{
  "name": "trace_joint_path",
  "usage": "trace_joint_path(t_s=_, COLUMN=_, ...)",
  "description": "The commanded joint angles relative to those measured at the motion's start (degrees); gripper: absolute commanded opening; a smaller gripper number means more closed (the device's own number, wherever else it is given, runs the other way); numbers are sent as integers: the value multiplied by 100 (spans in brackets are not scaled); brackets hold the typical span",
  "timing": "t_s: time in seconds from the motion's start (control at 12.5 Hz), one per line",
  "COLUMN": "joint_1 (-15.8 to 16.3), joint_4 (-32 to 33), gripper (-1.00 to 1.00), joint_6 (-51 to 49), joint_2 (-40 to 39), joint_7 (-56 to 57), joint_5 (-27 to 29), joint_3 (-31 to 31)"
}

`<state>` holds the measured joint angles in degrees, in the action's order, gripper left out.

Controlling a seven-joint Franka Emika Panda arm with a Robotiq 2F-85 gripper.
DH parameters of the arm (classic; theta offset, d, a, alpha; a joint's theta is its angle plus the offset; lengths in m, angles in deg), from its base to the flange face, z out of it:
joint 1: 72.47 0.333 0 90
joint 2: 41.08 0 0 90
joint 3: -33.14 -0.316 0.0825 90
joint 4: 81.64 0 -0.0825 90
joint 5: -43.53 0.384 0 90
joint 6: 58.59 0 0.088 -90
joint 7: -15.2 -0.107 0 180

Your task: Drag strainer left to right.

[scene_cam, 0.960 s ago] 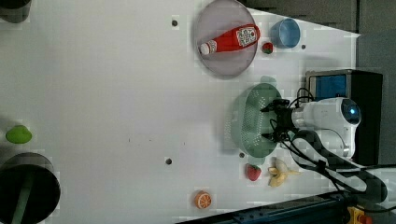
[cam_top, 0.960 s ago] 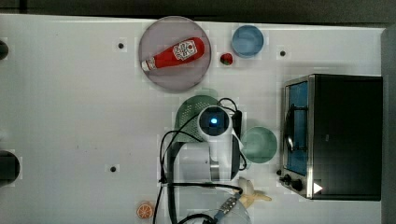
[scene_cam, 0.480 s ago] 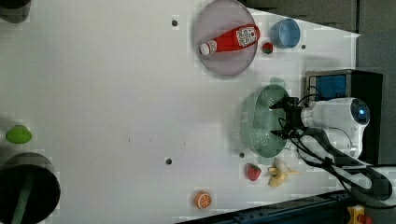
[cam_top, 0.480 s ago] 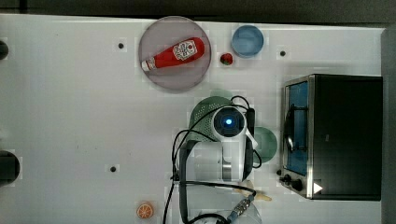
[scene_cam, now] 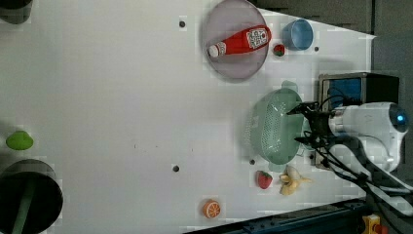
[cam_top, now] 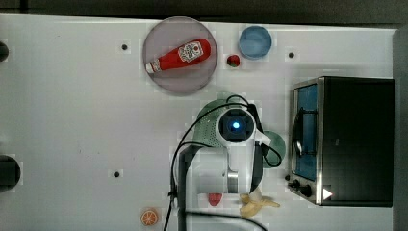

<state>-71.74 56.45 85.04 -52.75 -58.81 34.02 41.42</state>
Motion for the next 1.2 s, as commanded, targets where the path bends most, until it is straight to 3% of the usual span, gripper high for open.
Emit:
trace_joint_path(t_s=0.08, joint_1=45, joint_4=-468, gripper=100, joint_6=-962, joint_2=1283, joint_7=1227, joint_5=99, joint_3=-220)
trace_joint_path(t_s=0.32, joint_1=51, joint_4=-1002, gripper=100, joint_6=-2644, joint_2=2158, joint_7=1469, joint_5=497, joint_3=-340)
trace_joint_path(t_s=0.56, joint_1=60, joint_4=-1745, gripper=100, joint_6=-3844, joint_2=2603, joint_7=2699, joint_5=611, joint_3=-406)
trace_joint_path(t_s=0.96, joint_1=61, joint_4=-2631, gripper=100, joint_6=-5110, joint_2=2768, joint_7=3212, joint_5=668, joint_3=-423)
trace_joint_path(t_s=1.2, joint_1=58, joint_4=-2794, gripper=100, joint_6=-5117, joint_2=2810, joint_7=3212, joint_5=665, joint_3=-396)
